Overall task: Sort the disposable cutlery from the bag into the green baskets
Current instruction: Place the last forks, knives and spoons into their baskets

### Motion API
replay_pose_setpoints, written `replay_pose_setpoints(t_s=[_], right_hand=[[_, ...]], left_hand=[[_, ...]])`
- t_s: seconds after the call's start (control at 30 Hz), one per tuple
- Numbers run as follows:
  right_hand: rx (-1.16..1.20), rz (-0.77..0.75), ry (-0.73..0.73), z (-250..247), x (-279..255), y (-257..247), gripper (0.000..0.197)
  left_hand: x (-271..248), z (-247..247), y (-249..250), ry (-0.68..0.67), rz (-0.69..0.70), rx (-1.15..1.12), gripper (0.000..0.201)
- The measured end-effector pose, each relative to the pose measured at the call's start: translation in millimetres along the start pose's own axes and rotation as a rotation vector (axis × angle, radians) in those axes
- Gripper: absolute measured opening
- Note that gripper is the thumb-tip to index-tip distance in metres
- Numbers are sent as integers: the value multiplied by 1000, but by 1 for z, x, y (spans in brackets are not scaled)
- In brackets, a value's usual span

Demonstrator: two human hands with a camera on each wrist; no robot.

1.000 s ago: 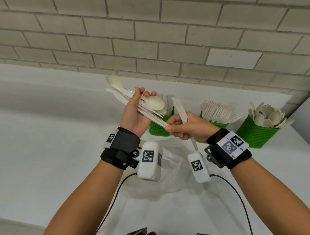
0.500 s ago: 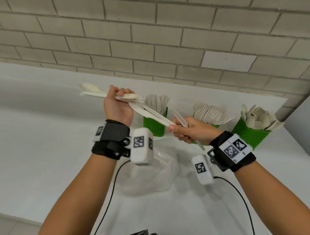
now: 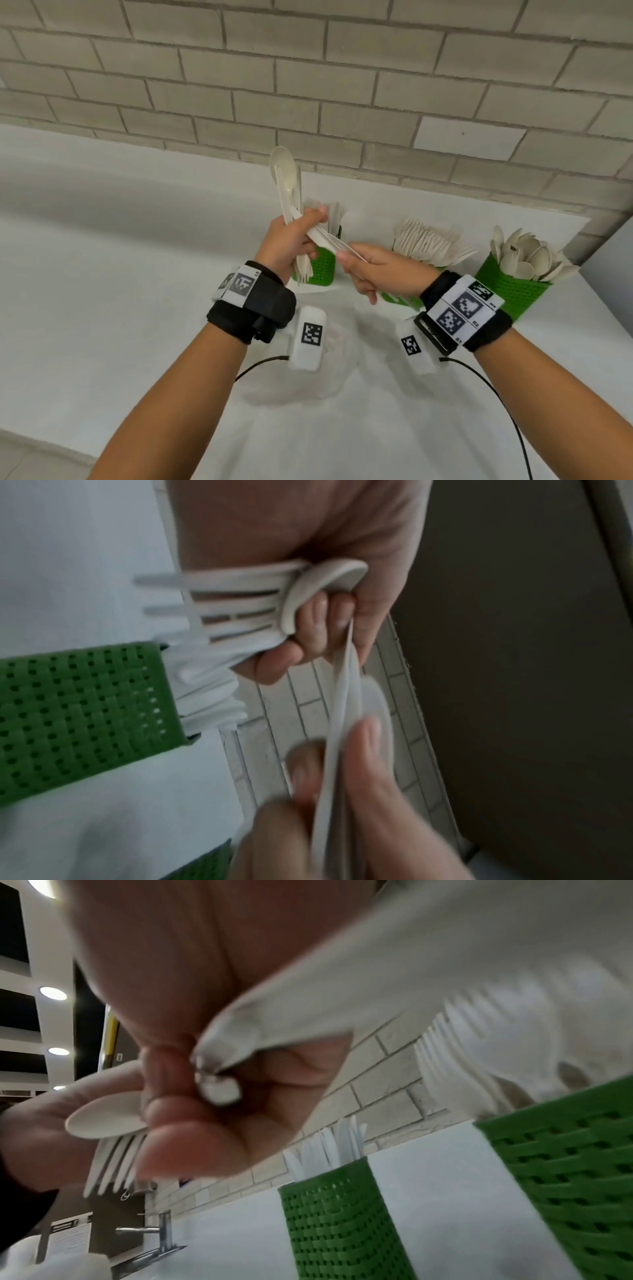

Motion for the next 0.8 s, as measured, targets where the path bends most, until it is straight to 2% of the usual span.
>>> replay_pose_setpoints(t_s=[0.07,0.1,0.13,0.23,0.27,0.4,0.53,0.6,0.67,0.73,0.8], right_hand=[[-3,-35,-29,3,5,-11,11],[-1,-32,-23,2,7,-17,16],[10,-13,7,-2,10,-20,23],[87,-23,151,-18,15,-24,13],[155,-16,183,-23,16,-23,17],[461,-37,248,-31,20,-25,30],[653,-87,298,-36,23,-38,35],[607,-122,340,-36,21,-45,33],[459,-165,384,-34,18,-55,24],[289,-203,397,-31,14,-70,10],[167,-214,395,-30,16,-80,12]], left_hand=[[-1,8,-2,-28,-2,-5,20],[-1,10,-3,-26,-3,-15,21],[0,10,-2,-25,3,-22,22],[4,3,2,-45,26,-18,31],[6,-1,3,-52,17,-55,33],[10,-9,-3,-115,-130,-389,39],[9,-15,-10,-193,-208,-491,36],[7,-17,-11,-216,-251,-542,24],[6,-18,-11,-238,-313,-607,10],[5,-19,-13,-243,-381,-681,8],[6,-21,-16,-215,-431,-753,12]])
Point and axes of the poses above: each hand's wrist, its own x-axis towards the middle knuckle, its own z-axis out of the palm, y = z × x, the point moved 4 cm from there along x, towards the middle knuckle, and after that the axes turned 15 degrees about z, right-handed, at the moved point
